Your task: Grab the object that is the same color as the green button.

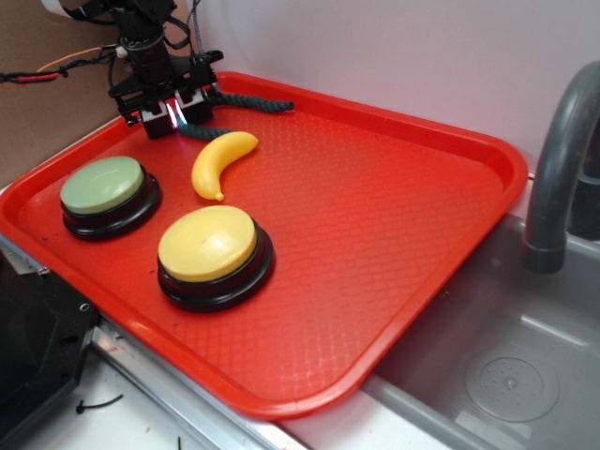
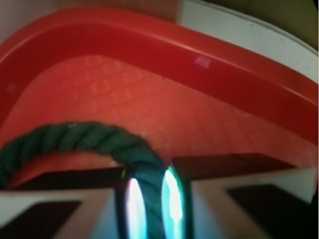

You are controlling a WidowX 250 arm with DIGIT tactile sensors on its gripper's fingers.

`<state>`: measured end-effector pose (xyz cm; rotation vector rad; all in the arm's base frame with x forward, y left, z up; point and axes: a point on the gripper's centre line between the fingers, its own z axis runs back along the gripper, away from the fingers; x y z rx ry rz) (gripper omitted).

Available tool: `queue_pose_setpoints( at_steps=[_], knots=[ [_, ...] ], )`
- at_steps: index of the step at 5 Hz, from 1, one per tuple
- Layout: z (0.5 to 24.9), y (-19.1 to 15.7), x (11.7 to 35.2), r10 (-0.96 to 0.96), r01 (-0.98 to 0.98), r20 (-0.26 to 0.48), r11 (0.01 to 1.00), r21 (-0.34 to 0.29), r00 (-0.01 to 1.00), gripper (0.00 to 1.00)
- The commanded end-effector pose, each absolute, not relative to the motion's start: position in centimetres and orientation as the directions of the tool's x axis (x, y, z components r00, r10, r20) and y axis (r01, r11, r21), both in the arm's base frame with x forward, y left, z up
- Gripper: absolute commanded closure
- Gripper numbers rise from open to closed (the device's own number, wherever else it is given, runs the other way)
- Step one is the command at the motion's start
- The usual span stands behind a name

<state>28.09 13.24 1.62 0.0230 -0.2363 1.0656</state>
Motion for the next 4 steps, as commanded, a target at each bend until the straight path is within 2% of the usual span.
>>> queue_pose_setpoints(
  at_steps=[1,2,3,4],
  knots=[
    [7.9,11.3,29.7,0.686,-0.683,0.154,0.726,-0.079,0.711,1.00],
    [12.4,8.6,29.1,0.623,-0.619,0.185,0.780,-0.087,0.760,1.00],
    [16.1,5.8,28.1,0.553,-0.541,0.173,0.833,-0.118,0.815,1.00],
    [20.0,1.6,27.1,0.487,-0.457,0.131,0.865,-0.205,0.863,1.00]
  ],
)
